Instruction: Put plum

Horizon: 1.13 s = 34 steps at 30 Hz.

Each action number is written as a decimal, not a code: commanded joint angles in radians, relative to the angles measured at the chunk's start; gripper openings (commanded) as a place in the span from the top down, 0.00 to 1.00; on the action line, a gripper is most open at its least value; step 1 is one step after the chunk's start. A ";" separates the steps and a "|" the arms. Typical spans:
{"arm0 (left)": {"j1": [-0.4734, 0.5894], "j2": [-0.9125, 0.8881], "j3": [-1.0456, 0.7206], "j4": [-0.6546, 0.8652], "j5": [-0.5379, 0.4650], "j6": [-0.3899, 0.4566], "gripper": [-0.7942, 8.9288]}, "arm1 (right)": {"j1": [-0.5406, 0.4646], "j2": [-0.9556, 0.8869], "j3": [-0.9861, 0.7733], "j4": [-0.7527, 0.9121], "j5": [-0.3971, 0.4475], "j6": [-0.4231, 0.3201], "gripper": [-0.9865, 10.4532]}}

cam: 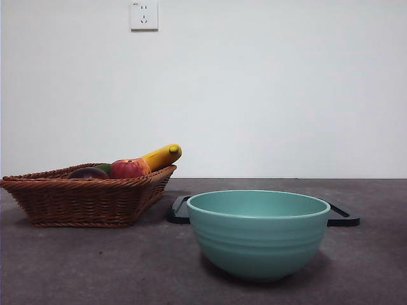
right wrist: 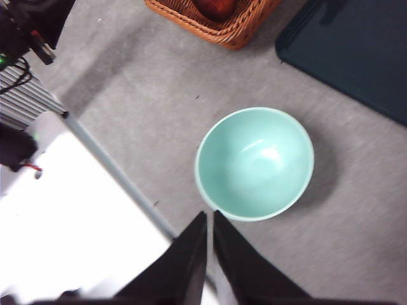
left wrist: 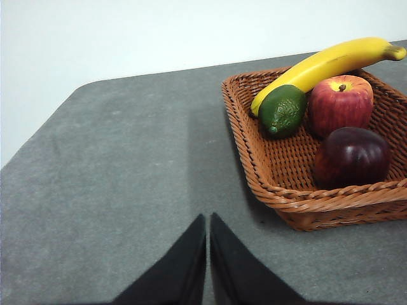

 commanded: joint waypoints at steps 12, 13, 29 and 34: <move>0.002 -0.002 -0.021 -0.008 -0.003 -0.003 0.91 | -0.473 -0.255 -0.253 0.502 0.119 -0.211 0.91; 0.003 -0.002 -0.021 -0.008 -0.003 -0.003 0.91 | -0.529 -0.306 -0.319 0.571 0.137 -0.211 0.91; 0.002 -0.002 -0.021 -0.008 -0.003 -0.003 0.91 | -0.694 -0.724 -0.853 0.929 0.220 -0.185 0.91; 0.002 -0.002 -0.021 -0.008 -0.003 -0.003 0.91 | -0.694 -0.766 -0.899 0.929 0.239 -0.169 0.91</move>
